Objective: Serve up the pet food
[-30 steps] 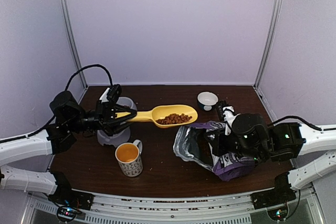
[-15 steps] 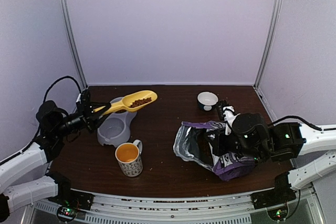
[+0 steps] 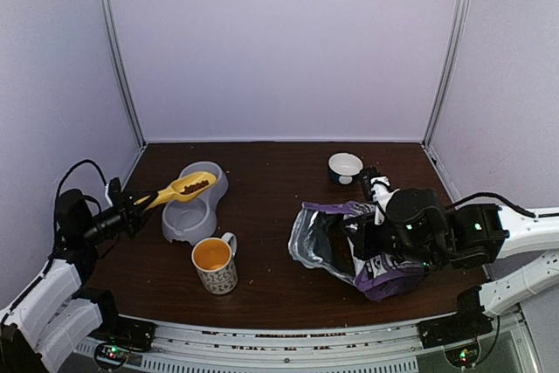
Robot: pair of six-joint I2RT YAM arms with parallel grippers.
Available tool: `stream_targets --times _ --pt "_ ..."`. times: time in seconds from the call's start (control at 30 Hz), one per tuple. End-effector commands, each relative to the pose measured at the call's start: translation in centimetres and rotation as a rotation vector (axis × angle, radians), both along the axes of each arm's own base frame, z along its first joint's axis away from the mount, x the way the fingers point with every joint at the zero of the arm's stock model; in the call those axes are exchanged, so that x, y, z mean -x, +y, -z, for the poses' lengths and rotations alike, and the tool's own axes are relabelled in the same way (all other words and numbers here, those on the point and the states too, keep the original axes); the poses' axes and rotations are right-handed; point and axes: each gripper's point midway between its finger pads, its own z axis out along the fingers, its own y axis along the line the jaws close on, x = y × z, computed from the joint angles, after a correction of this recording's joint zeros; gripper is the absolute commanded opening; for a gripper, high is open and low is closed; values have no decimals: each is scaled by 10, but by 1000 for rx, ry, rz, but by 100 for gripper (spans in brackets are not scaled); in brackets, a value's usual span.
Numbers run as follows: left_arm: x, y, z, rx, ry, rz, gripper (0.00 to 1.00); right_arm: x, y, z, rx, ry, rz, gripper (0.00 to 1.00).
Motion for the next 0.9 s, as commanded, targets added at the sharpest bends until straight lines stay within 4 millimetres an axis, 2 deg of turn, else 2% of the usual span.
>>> stream_targets --times 0.0,0.17,0.3,0.47,0.57,0.63,0.87 --pt "5 12 2 -53 -49 -15 0 -8 -4 -18 -35 -42 39 0" --pt "6 29 17 -74 -12 -81 0 -8 -4 -19 -32 -47 39 0" --pt "6 35 28 -118 16 -107 0 -8 -4 -18 -29 -46 39 0" --pt "6 41 29 -205 14 -133 0 -8 -4 -18 -29 -48 39 0" --pt "8 44 38 -267 51 -143 0 -8 -4 -18 -29 -49 40 0" --pt "7 46 29 -285 36 -154 0 -8 -4 -18 -29 -49 38 0" --pt "7 51 32 -351 42 -161 0 -8 -3 -19 -32 -50 36 0"
